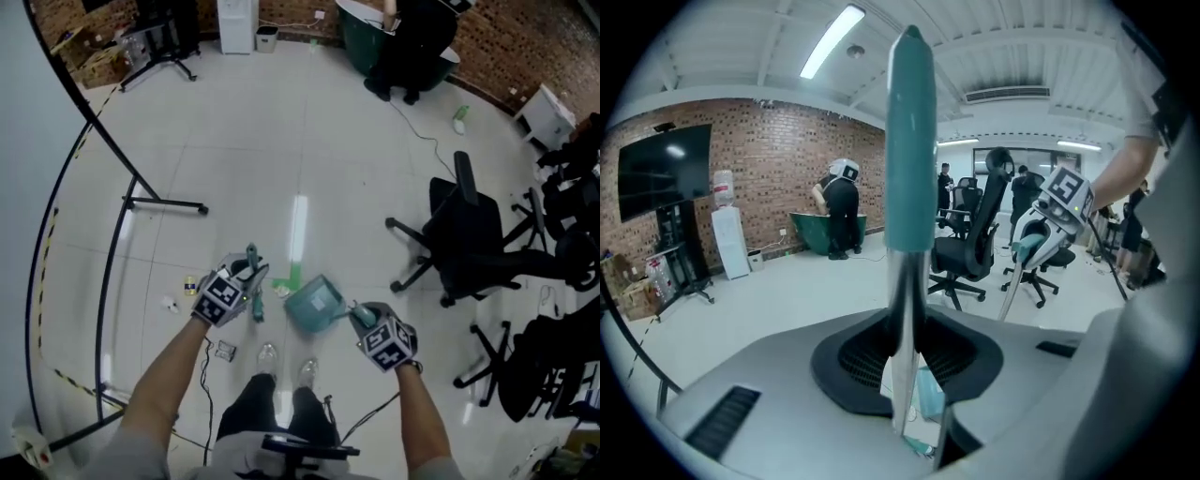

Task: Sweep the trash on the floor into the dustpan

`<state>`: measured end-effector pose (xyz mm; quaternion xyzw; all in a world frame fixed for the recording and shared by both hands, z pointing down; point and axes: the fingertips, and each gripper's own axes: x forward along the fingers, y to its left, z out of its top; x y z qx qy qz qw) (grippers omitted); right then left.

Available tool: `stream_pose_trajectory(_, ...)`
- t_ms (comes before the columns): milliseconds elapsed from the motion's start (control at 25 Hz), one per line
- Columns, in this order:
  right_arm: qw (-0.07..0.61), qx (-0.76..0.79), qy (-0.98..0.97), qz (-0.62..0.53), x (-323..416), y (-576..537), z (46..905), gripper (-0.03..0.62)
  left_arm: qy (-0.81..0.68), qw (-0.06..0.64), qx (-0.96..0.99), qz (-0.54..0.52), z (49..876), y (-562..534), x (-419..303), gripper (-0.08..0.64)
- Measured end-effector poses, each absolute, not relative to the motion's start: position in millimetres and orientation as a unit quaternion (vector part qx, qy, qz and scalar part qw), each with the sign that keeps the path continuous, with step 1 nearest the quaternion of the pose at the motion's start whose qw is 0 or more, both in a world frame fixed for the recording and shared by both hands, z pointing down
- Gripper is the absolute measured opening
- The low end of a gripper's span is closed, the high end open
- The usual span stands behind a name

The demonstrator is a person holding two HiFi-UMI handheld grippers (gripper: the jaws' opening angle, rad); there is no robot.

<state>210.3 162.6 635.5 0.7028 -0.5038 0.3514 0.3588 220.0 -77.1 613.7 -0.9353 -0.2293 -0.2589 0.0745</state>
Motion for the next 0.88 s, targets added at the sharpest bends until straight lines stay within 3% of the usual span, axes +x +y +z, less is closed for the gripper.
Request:
stream_pose_trajectory(400,0.386,0.649,-0.564,0.334,218.7,155.0,671.8,0.102,-0.189,0.056,-0.937,-0.286,687.7,-67.0,237.9,0.081)
stream_pose_trajectory(880,0.384,0.645,-0.578,0.321,219.0,163.7,670.2,0.103,-0.208,-0.025,-0.925,-0.316,729.8,-7.9,228.7,0.084)
